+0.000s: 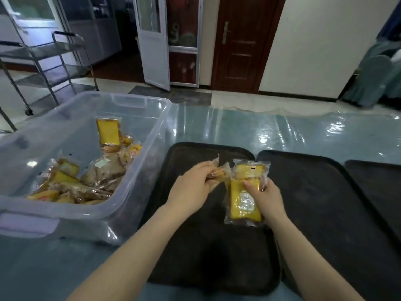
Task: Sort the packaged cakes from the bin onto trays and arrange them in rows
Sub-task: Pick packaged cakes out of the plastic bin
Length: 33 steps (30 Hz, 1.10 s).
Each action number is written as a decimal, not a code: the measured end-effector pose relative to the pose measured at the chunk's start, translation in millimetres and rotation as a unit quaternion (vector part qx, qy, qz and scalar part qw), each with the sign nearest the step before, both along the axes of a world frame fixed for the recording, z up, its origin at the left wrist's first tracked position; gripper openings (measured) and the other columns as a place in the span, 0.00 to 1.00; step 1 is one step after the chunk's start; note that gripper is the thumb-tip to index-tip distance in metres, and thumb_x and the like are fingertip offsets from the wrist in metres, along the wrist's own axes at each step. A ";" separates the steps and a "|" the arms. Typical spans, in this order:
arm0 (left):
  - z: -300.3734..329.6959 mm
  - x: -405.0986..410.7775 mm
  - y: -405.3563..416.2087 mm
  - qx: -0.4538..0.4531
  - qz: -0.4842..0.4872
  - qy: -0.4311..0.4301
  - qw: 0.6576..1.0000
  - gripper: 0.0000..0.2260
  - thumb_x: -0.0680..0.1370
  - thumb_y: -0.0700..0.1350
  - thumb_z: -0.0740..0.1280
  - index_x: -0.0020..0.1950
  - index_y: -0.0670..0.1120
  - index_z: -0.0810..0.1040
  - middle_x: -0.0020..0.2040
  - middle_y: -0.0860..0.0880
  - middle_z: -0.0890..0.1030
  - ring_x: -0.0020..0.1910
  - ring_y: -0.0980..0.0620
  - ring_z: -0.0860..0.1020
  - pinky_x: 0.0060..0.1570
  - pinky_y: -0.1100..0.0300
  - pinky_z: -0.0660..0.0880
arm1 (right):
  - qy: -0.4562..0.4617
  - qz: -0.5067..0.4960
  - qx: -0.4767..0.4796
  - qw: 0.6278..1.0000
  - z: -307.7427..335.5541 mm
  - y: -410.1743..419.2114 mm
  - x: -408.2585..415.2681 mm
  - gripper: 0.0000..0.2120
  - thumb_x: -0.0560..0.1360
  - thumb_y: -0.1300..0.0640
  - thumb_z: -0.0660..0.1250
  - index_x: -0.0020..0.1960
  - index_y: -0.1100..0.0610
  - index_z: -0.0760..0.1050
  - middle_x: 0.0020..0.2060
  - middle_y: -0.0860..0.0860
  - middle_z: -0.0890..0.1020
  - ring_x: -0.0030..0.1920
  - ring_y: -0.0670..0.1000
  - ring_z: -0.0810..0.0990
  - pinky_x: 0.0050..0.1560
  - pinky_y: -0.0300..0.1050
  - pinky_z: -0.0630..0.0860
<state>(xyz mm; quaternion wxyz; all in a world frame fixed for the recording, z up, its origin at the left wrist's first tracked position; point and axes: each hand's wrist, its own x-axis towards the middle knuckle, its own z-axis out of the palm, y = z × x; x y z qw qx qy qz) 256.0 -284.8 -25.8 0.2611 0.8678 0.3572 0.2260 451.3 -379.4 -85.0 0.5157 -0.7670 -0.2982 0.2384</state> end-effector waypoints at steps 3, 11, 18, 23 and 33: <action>-37.9 4.0 -2.3 -0.161 0.025 -0.032 0.986 0.16 0.77 0.46 0.64 0.65 0.54 0.73 0.60 0.55 0.78 0.57 0.58 0.75 0.58 0.57 0.72 | 0.031 0.009 -0.063 0.997 -26.3 -10.4 10.7 0.22 0.68 0.43 0.74 0.56 0.50 0.73 0.49 0.48 0.81 0.48 0.50 0.81 0.52 0.56 0.79; -88.4 -6.4 -1.0 -0.387 0.076 -0.041 0.918 0.32 0.77 0.47 0.66 0.76 0.58 0.53 0.78 0.51 0.46 0.75 0.49 0.52 0.71 0.47 0.58 | 0.048 0.053 -0.200 0.977 -62.1 -11.1 11.3 0.43 0.73 0.39 0.67 0.78 0.57 0.53 0.73 0.55 0.66 0.70 0.57 0.67 0.65 0.52 0.69; -49.3 -9.9 4.8 -0.225 0.027 -0.055 0.972 0.28 0.76 0.48 0.66 0.74 0.55 0.59 0.76 0.54 0.55 0.69 0.61 0.57 0.67 0.64 0.57 | -0.084 0.115 -0.143 0.980 -39.2 6.7 -6.4 0.31 0.76 0.48 0.67 0.75 0.53 0.61 0.71 0.52 0.69 0.70 0.52 0.68 0.68 0.46 0.64; -2.4 -25.6 13.5 -0.174 -0.009 -0.113 0.978 0.26 0.77 0.46 0.66 0.73 0.55 0.62 0.71 0.58 0.66 0.68 0.63 0.63 0.64 0.64 0.60 | -0.096 0.165 -0.036 0.981 0.7 41.7 -45.3 0.24 0.76 0.50 0.68 0.71 0.50 0.69 0.66 0.45 0.74 0.66 0.44 0.71 0.63 0.41 0.69; 65.0 -132.3 57.1 -0.164 -0.009 -0.261 0.951 0.20 0.76 0.37 0.65 0.61 0.59 0.69 0.59 0.55 0.78 0.59 0.62 0.75 0.58 0.65 0.72 | -0.116 0.207 0.131 0.962 86.8 112.6 -154.9 0.17 0.74 0.58 0.69 0.54 0.37 0.72 0.50 0.38 0.80 0.53 0.35 0.78 0.56 0.38 0.75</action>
